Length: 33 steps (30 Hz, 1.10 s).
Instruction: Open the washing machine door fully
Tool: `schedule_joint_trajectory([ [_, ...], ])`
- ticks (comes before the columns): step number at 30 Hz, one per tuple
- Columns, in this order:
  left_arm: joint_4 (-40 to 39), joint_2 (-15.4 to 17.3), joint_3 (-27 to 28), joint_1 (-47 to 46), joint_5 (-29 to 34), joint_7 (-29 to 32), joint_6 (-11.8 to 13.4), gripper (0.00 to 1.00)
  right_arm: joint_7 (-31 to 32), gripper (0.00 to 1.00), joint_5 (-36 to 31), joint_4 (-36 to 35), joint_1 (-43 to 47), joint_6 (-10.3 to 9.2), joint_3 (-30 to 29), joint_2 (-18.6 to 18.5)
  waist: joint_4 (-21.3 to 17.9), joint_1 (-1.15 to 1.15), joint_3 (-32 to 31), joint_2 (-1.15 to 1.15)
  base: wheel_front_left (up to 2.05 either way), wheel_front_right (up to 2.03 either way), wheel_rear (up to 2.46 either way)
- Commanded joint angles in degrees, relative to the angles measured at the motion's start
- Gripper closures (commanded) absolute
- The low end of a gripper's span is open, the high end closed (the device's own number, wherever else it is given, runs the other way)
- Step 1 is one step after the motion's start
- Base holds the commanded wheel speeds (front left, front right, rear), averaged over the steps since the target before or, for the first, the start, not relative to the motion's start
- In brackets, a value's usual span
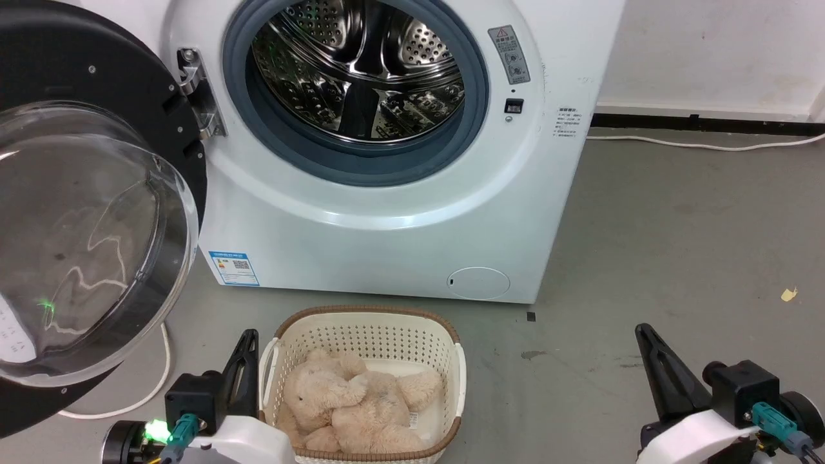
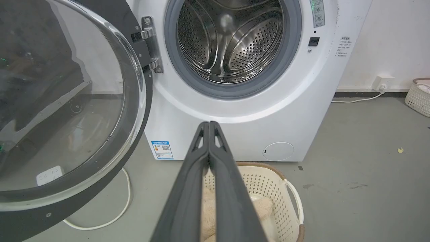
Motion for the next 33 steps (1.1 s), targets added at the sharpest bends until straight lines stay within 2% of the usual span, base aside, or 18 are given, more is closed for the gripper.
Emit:
schedule_joint_trajectory([
  [1, -0.2, -0.5, 0.3, -0.7, 0.7, 0.3, -0.4, 1.00, 0.2, 1.00, -0.4, 0.1, -0.7, -0.04, 0.2, 0.2, 0.0, 0.00, 0.0, 0.00, 0.00, 0.00, 0.00],
  [33, -0.5, -2.8, 3.1, -1.4, 4.0, 2.5, -2.3, 1.00, 2.3, 1.00, -1.5, 0.3, -1.6, -0.05, 1.0, 0.2, -0.4, 0.00, -0.3, 0.00, 0.00, 0.00, 0.00],
])
